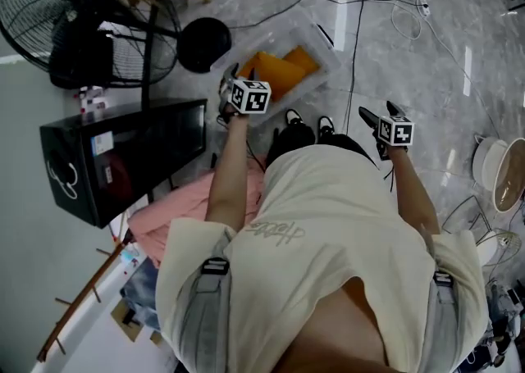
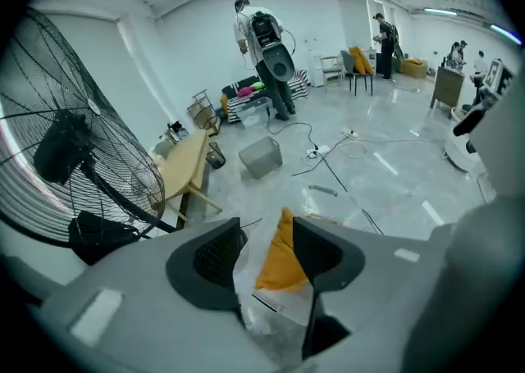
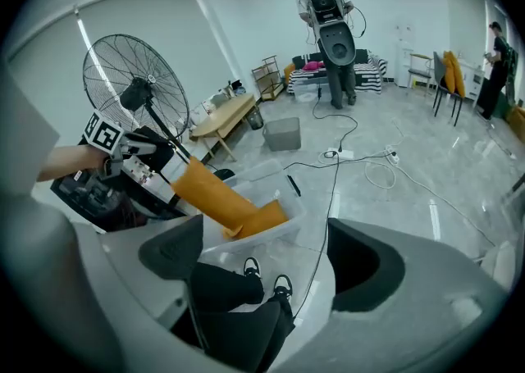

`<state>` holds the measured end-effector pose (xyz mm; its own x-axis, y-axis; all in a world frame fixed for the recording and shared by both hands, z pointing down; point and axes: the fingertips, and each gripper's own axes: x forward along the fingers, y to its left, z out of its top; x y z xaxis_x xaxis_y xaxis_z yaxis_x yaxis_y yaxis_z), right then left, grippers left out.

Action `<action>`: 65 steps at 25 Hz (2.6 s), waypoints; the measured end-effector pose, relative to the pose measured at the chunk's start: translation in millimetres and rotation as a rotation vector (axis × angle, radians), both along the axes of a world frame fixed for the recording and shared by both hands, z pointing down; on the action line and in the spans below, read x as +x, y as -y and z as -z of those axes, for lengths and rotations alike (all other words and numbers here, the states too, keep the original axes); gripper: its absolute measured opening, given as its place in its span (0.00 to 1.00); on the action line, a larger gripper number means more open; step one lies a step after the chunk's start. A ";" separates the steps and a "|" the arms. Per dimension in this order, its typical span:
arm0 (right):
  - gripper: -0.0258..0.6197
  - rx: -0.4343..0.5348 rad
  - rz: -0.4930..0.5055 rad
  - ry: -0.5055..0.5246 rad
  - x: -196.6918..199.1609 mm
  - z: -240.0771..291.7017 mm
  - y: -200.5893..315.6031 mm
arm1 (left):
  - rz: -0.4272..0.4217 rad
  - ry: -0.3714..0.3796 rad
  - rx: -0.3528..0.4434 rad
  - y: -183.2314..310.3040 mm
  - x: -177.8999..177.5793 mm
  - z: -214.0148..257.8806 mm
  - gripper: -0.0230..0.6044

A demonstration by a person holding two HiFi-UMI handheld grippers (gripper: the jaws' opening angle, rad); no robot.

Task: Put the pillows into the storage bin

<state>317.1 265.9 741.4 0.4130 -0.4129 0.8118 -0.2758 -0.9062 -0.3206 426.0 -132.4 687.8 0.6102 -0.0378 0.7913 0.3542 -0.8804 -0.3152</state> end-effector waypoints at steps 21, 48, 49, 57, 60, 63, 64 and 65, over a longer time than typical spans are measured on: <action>0.76 0.066 0.384 -0.078 19.2 5.3 33.5 | 0.469 -0.010 -0.126 37.8 -157.4 33.4 0.41; 0.76 0.441 1.269 -0.334 -105.0 146.0 316.7 | 1.124 -0.431 -0.285 53.7 -447.5 128.6 0.23; 0.76 0.452 1.292 -0.340 -116.6 153.5 323.6 | 1.151 -0.443 -0.280 52.8 -465.9 129.6 0.18; 0.76 0.543 1.421 -0.400 -202.0 204.9 357.9 | 1.281 -0.555 -0.267 45.9 -567.6 139.4 0.06; 0.71 0.571 1.454 -0.451 -226.9 224.2 362.5 | 1.290 -0.600 -0.233 43.0 -587.2 153.4 0.06; 0.59 0.628 1.468 -0.490 -246.7 249.7 367.1 | 1.289 -0.687 -0.179 40.7 -601.8 182.7 0.06; 0.52 0.649 1.468 -0.503 -252.4 258.3 368.8 | 1.287 -0.720 -0.158 39.0 -606.6 194.4 0.06; 0.41 0.666 1.469 -0.517 -258.3 265.9 370.3 | 1.286 -0.747 -0.133 36.9 -612.3 205.7 0.06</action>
